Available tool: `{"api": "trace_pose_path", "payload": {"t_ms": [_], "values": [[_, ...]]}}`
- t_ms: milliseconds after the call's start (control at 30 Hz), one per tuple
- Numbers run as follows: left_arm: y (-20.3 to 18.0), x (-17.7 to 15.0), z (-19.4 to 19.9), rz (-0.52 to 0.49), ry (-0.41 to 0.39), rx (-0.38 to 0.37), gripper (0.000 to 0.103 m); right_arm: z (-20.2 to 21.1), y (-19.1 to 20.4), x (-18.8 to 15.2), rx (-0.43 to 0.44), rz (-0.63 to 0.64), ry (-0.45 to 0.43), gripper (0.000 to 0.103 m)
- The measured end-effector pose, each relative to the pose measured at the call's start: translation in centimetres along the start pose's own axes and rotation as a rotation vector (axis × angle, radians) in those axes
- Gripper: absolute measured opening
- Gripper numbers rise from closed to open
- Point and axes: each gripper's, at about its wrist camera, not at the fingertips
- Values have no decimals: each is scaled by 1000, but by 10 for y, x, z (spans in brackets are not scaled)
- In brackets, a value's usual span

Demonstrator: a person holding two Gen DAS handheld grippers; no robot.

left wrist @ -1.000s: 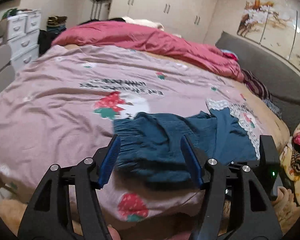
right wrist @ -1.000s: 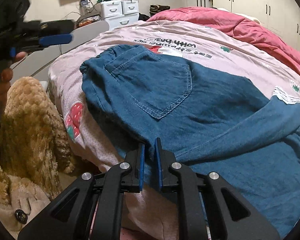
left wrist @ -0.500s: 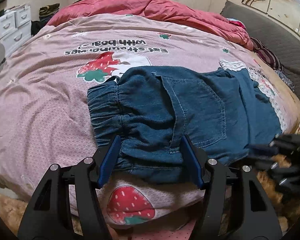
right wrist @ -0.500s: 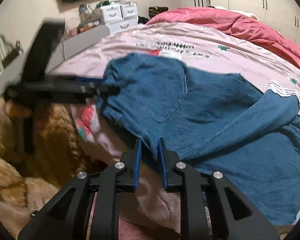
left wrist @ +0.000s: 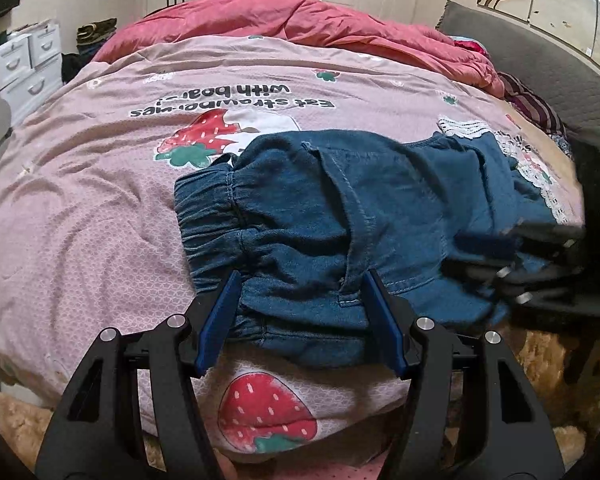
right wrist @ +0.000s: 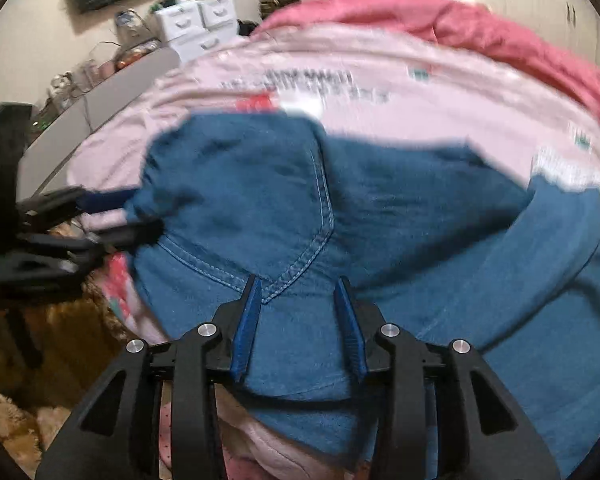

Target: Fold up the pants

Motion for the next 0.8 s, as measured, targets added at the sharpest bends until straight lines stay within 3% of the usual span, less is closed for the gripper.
{"api": "trace_pose_path", "payload": {"t_ms": [167,300,367,500,600,700,800], "values": [[-2,0,-1,-6,-10,-4,62,4,-7,-4,43,-62,-35,39],[-4,6,10,6,-10,-9,62,36,-11,-5,41,-83,-106,40],[-6,10,25,21,-30,-27,62,56,-19,-9,11,-108,-146,48],[-19,16,46,4,-68,-71,63,79,-47,-18,-79,-163,-169,50],[-40,21,49,-33,-67,-120,65,89,-67,-29,-151,-221,-172,60],[-59,23,39,-66,-31,-179,65,97,-82,-41,-211,-260,-176,61],[-87,25,16,-112,53,-278,65,105,-92,-50,-245,-291,-185,64]]}}
Point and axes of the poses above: each gripper's, at about its wrist camera, not at the fingertips, and z roughly against the way its jaws point, y to its left, x to its top, and after that the axes turned 8 degrees about z, right-handed
